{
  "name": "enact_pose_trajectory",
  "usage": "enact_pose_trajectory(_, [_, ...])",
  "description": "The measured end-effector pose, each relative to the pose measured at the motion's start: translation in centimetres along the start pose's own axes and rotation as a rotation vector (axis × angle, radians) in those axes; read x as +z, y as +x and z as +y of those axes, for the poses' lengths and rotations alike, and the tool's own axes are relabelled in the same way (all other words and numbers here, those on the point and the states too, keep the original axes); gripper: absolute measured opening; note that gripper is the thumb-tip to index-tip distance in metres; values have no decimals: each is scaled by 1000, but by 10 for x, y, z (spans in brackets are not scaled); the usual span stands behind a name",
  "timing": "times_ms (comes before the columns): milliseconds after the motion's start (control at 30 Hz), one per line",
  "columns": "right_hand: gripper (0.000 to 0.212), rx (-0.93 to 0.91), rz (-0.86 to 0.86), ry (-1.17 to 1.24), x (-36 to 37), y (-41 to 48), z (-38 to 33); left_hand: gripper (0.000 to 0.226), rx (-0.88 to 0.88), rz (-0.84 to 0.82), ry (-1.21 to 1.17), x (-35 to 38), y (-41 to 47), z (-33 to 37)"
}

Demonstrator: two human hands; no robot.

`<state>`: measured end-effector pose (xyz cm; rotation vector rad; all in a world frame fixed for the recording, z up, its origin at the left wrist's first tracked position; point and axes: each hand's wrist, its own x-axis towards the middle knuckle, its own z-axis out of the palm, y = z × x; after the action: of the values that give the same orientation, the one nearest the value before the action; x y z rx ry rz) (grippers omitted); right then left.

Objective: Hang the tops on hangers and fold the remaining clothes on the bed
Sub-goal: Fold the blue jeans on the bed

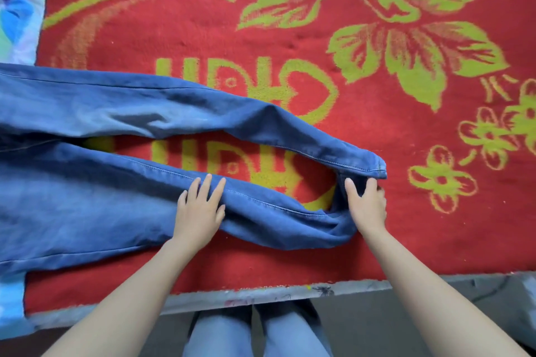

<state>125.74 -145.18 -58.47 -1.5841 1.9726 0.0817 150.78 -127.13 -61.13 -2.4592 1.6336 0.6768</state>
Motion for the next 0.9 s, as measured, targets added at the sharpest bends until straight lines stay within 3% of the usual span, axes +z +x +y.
enact_pose_trajectory(100, [55, 193, 61, 443, -17, 33, -37, 49, 33, -50, 50, -1, 15, 4])
enact_pose_trajectory(167, [40, 338, 23, 833, -27, 56, -54, 53, 9, -132, 110, -1, 24, 3])
enact_pose_trajectory(200, [29, 374, -13, 909, -30, 63, -59, 56, 0, -171, 131, -2, 27, 2])
enact_pose_trajectory(267, [4, 331, -25, 871, -38, 72, -66, 59, -4, -210, 168, -5, 31, 2])
enact_pose_trajectory(333, [22, 120, 35, 882, -56, 83, -79, 60, 10, -236, 214, -6, 31, 2])
enact_pose_trajectory(433, [19, -119, 37, 966, -89, 89, -100, 58, 34, -220, 305, -5, 32, 2])
enact_pose_trajectory(533, [15, 40, -151, 810, -84, 94, -75, 59, 38, -243, 282, -6, 32, 3])
enact_pose_trajectory(633, [57, 13, -303, 365, -46, 82, -19, 66, 19, -298, 256, -9, 34, 3])
enact_pose_trajectory(733, [65, -24, -402, 231, -16, 59, 21, 65, 24, -311, 270, -11, 35, -5])
enact_pose_trajectory(800, [59, -54, -373, 117, -4, 60, 44, 62, 34, -315, 316, -9, 35, -13])
enact_pose_trajectory(900, [24, -37, -329, 99, -10, 61, 52, 49, 54, -265, 404, -9, 35, -22])
